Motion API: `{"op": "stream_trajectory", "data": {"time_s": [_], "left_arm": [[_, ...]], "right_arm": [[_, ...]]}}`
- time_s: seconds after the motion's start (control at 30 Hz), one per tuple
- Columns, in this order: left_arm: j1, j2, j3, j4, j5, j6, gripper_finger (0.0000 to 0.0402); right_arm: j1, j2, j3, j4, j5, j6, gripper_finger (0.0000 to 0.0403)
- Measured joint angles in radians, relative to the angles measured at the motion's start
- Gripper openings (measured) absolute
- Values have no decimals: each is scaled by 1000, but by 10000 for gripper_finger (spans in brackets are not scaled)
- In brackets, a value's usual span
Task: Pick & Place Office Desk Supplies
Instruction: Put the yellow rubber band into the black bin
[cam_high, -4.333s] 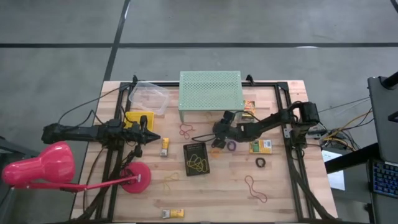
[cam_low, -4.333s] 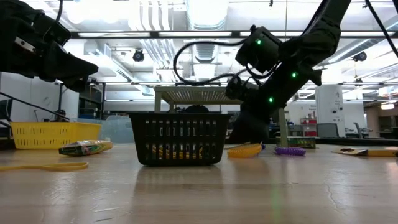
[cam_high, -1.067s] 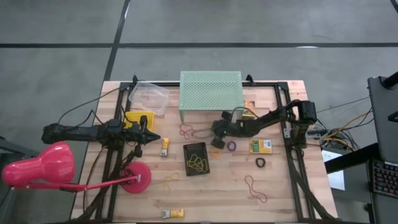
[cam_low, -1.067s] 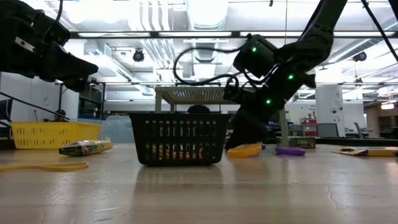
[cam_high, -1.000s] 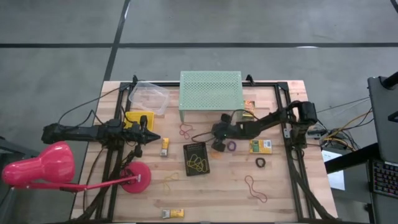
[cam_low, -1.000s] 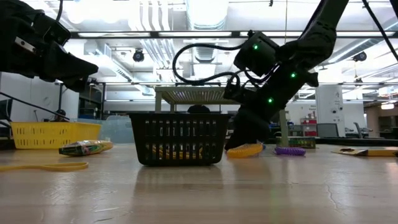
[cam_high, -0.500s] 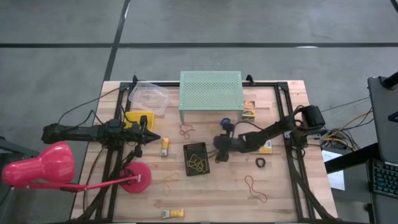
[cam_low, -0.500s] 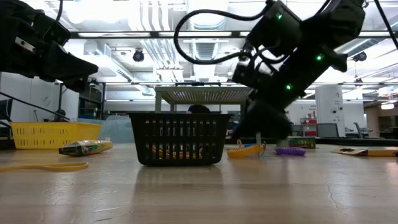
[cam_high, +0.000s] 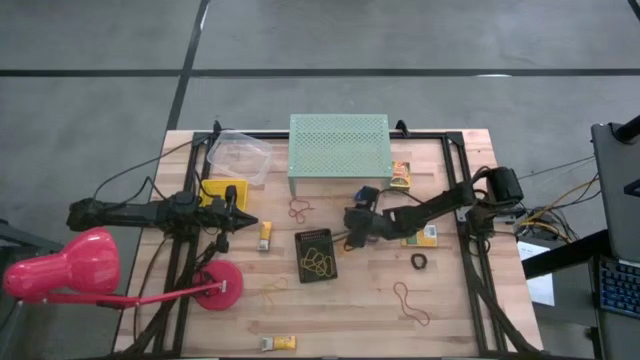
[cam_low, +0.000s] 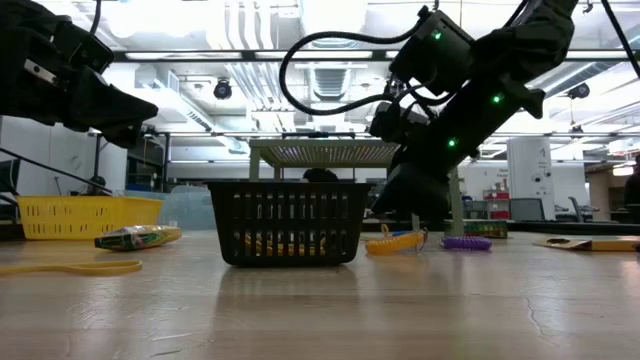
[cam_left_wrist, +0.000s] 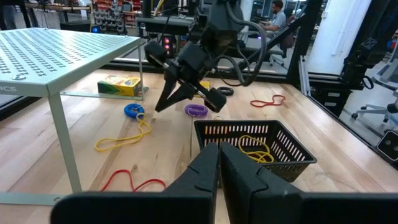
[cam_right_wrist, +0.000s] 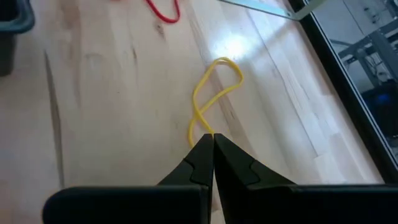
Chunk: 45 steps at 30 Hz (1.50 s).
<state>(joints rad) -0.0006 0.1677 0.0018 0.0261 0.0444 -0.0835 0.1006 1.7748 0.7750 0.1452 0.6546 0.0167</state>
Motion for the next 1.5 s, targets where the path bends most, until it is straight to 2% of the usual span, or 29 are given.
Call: {"op": "stream_trajectory", "data": {"time_s": [0.23,0.4,0.53,0.67,0.83,0.97,1.23,1.5], "left_arm": [[0,0,0,0,0,0,23],[0,0,0,0,0,0,23],[0,0,0,0,0,0,23],[0,0,0,0,0,0,23],[0,0,0,0,0,0,23],[0,0,0,0,0,0,23],[0,0,0,0,0,0,23],[0,0,0,0,0,0,23]], "right_arm": [[-4,0,0,0,-1,6,10],[-7,0,0,-14,1,44,49],[-13,0,0,-42,0,204,93],[-13,0,1,-41,33,405,117],[19,7,1,-34,178,522,120],[40,11,1,-34,230,607,114],[41,12,1,-37,224,609,115],[15,13,-15,-37,156,665,123]]}}
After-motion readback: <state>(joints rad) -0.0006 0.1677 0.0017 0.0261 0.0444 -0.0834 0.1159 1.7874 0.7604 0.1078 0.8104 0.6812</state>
